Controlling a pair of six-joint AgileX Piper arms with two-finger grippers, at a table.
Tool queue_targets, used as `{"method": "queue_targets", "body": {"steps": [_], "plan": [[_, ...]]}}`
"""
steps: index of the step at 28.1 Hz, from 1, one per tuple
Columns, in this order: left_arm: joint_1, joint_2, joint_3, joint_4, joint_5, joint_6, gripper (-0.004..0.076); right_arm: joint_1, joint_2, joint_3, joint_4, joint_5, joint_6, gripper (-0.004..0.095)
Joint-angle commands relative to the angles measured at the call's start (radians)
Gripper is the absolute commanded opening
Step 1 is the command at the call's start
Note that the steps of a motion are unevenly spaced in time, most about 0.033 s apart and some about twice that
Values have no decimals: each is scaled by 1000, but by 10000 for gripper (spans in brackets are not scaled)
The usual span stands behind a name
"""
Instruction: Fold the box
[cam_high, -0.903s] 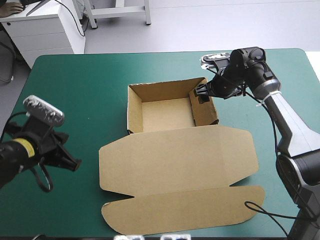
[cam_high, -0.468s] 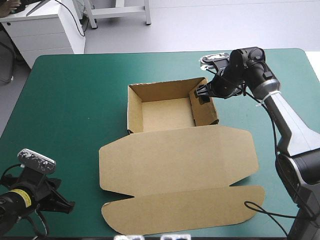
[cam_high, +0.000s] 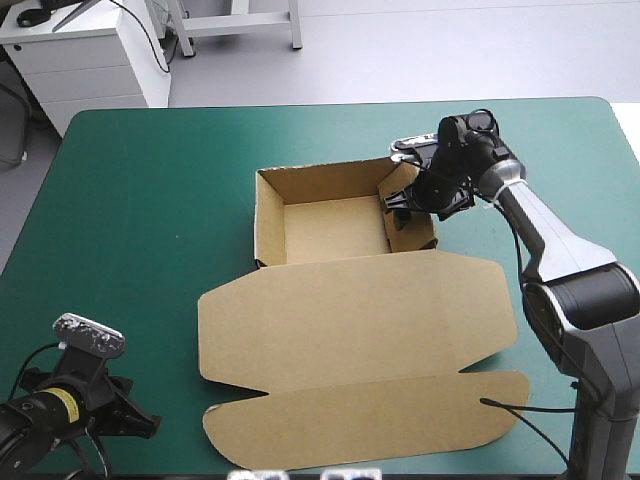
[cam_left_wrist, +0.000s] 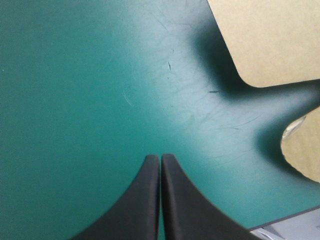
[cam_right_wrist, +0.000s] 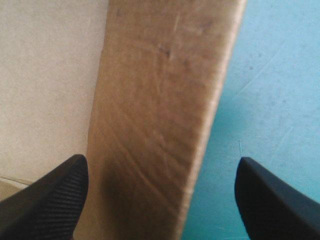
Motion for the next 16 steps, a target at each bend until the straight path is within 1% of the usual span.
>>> {"method": "queue_targets", "body": {"steps": [1, 2, 4, 7, 8, 10, 12, 16], "plan": [[-6, 5, 8, 5, -47, -15, -8, 0, -35, -32, 8, -10, -10, 675], [-6, 5, 13, 5, -57, -15, -8, 0, -33, -32, 8, -10, -10, 643], [-6, 5, 18, 9, -74, -15, -8, 0, -30, -32, 8, -13, -10, 527], [-6, 5, 18, 11, -83, -15, -8, 0, -30, -33, 4, -13, -10, 278], [-6, 5, 18, 16, -88, -15, -8, 0, -30, -38, 4, -15, -12, 129], [-6, 5, 18, 16, -90, -15, -8, 0, -30, -40, -1, -25, -30, -12], [-6, 5, 18, 16, -90, -17, -8, 0, -33, -51, -20, -33, -39, -18], [-6, 5, 18, 16, -90, -17, -8, -14, -33, -111, -129, -35, -48, -19]]}}
